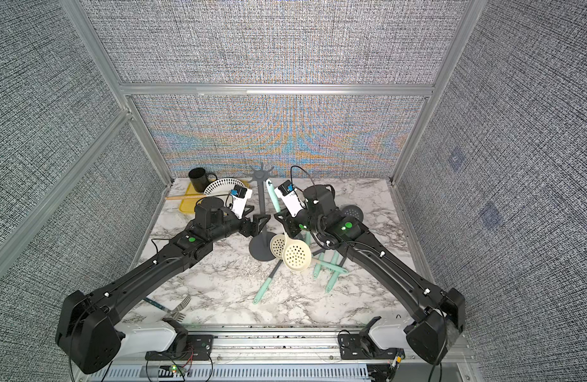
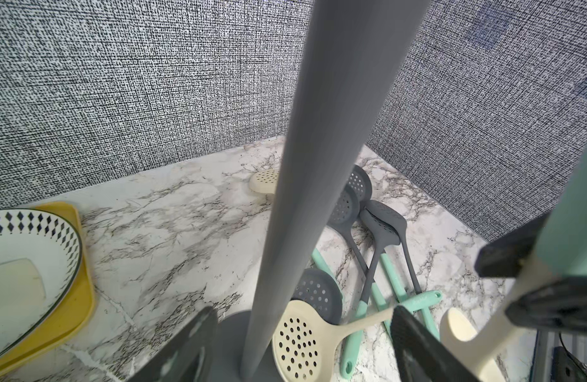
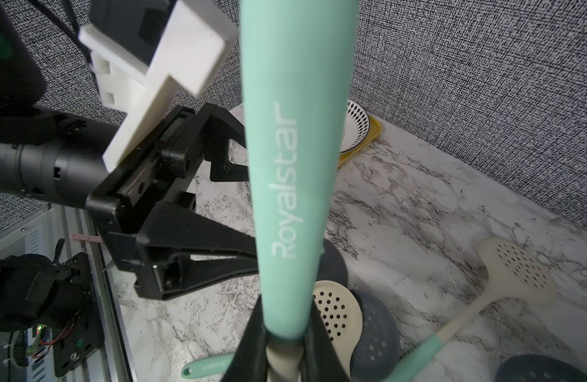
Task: Hang the skimmer on the kitchen utensil rack
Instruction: Hang the skimmer on the rack.
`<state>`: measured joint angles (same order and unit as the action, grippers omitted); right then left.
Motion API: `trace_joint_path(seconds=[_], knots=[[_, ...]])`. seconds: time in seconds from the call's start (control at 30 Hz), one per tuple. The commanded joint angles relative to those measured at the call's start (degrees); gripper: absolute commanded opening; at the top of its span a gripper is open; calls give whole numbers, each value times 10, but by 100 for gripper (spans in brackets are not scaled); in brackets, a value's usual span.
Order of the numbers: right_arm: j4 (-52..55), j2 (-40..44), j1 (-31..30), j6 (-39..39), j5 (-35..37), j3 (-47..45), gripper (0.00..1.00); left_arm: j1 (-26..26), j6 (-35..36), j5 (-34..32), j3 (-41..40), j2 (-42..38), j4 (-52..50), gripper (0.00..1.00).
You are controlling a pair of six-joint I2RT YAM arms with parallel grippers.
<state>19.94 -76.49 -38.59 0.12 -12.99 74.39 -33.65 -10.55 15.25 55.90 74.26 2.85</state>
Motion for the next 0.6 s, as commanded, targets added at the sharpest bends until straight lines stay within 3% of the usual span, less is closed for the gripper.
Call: trace_joint_path(seconds=[0.0,0.2,0.3,0.37,0.57], knots=[[9,0,-1,1,19,-6,0,0,4,7,4,-4,-1,84],[-6,-5,-2,10,23,-8,2,0,3,-1,5,-7,-5,88],[-18,-8,-2,13,21,-8,24,0,2,-28,2,-16,-13,89],[-24,-13,-2,15,19,-7,34,0,0,-57,-1,-22,-21,89],[-42,-25,-3,20,14,-10,44,0,-7,-137,-21,-58,-42,89]])
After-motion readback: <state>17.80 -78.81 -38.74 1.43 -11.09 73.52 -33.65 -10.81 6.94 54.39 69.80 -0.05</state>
